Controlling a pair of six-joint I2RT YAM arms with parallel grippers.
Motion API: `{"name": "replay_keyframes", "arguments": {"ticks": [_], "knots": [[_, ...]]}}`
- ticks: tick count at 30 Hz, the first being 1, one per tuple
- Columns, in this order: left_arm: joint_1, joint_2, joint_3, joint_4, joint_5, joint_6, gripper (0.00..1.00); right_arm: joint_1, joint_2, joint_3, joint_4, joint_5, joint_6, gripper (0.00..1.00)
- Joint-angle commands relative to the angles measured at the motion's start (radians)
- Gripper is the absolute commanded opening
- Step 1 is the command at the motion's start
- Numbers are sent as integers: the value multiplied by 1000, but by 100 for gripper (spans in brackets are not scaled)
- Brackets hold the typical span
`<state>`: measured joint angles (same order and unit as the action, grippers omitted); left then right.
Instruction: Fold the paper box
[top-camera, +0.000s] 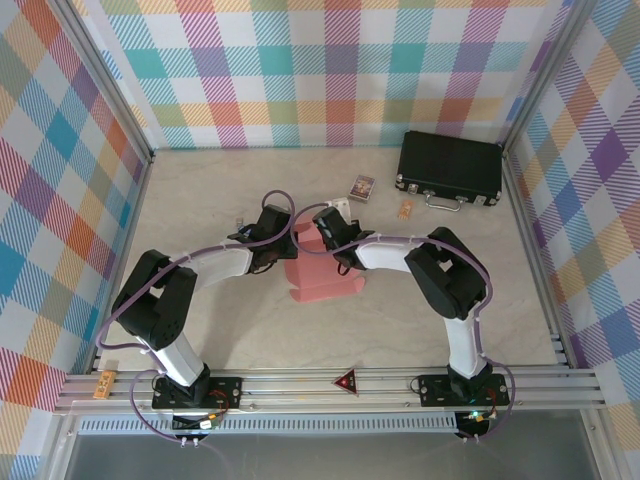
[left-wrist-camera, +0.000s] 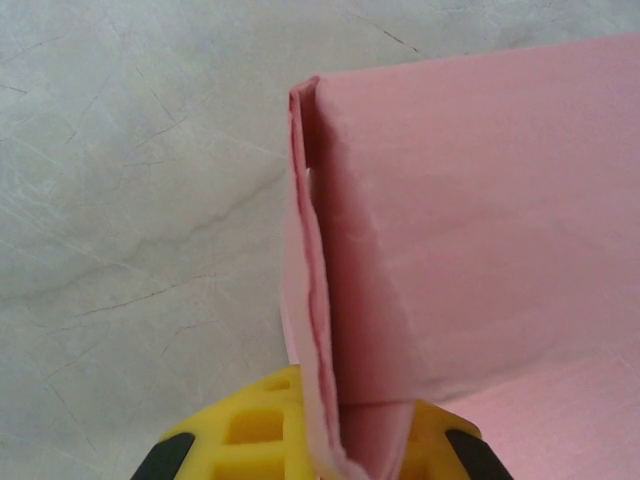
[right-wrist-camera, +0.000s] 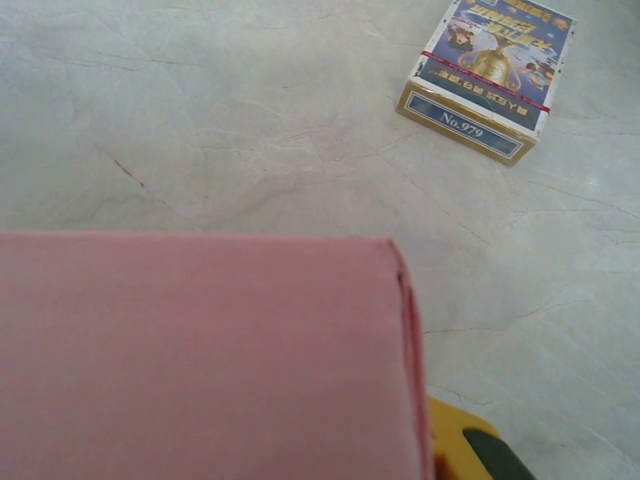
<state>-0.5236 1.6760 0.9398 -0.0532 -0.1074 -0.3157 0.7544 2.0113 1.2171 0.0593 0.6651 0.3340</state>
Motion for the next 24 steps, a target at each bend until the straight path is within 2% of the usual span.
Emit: {"name": "replay_keyframes", "arguments": {"ticks": [1,11,19,24], "knots": [[-6,-50,-12,-33,-31,-14,0,-19,30,15,-97,146,62,12],[-9,-45,-12,-34,-29,-14,0,-18,39,31,-136,172,63,12],[-10,-48,-16,-33,-35,-13,0,-17,-26,-50,-38,91,-18,30],[-10,-45,-15,-34,-40,-12,0,-18,-47,-58,-30,66,-47,37]]}}
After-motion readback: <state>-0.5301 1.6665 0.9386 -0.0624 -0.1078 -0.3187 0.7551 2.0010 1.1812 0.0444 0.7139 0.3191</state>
